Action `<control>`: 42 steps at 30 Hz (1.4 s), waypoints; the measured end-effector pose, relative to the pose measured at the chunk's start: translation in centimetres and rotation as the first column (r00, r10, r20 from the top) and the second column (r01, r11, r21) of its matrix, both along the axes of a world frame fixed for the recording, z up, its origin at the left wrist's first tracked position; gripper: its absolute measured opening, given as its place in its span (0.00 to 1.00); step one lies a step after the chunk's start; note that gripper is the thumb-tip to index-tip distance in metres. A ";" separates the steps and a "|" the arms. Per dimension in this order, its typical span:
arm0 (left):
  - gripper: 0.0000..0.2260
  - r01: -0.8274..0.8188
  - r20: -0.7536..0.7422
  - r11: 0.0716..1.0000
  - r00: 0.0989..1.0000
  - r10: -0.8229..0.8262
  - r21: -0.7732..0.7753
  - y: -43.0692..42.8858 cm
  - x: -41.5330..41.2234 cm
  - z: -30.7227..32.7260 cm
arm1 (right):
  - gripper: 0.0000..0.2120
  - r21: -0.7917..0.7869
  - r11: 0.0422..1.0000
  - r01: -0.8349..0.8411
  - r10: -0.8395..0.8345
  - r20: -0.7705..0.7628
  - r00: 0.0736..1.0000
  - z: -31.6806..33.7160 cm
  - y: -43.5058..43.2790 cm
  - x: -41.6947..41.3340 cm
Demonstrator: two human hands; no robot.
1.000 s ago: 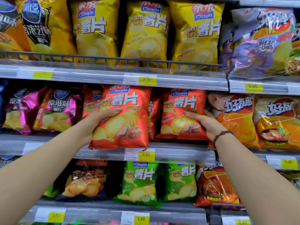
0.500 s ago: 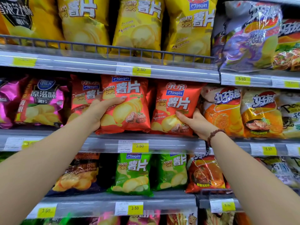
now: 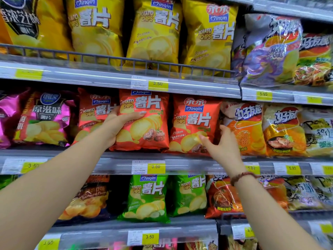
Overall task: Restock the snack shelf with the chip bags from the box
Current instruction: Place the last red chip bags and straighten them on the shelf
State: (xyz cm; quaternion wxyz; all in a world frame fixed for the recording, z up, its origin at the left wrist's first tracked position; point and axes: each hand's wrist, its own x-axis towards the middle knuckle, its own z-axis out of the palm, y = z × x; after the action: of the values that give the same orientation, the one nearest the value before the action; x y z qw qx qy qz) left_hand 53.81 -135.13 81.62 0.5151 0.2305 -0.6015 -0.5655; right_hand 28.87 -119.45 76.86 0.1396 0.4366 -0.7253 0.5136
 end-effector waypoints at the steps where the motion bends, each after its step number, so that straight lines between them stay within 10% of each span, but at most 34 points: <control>1: 0.41 -0.003 -0.003 1.000 1.000 0.003 -0.004 -0.1 0.0 0.0 | 0.32 -0.179 0.983 0.028 -0.055 -0.150 0.987 -0.5 0.5 1.5; 3: 0.42 -0.004 -0.007 1.000 1.000 0.004 -0.012 -0.3 -0.2 -0.2 | 0.23 -0.365 0.917 -0.160 0.007 -0.386 0.922 -0.8 0.6 4.5; 5: 0.39 -0.009 -0.002 0.999 1.000 0.009 -0.031 -0.2 -0.4 -0.2 | 0.23 -0.200 0.895 -0.399 0.273 -0.464 0.843 -0.2 -0.3 7.3; 9: 0.41 -0.081 0.017 0.993 0.996 0.083 -0.084 -0.6 -0.4 0.2 | 0.36 0.135 0.834 -0.535 0.552 -0.208 0.808 1.5 -3.4 10.3; 36: 0.28 -0.173 0.341 0.975 0.916 0.211 -0.138 0.5 -0.4 -2.1 | 0.37 0.272 0.847 -0.458 0.513 -0.187 0.838 -0.5 -5.2 9.3; 42: 0.23 -0.400 0.391 0.843 0.756 0.525 -0.358 2.3 2.5 -1.9 | 0.29 0.265 0.907 -0.328 0.403 -0.316 0.859 -1.0 -3.0 10.2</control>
State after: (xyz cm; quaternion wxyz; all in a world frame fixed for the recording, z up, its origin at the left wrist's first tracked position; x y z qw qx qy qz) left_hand 56.30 -132.78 79.68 0.5014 0.4364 -0.6990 -0.2638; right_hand 39.10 -122.40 75.86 0.1257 0.6661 -0.6385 0.3645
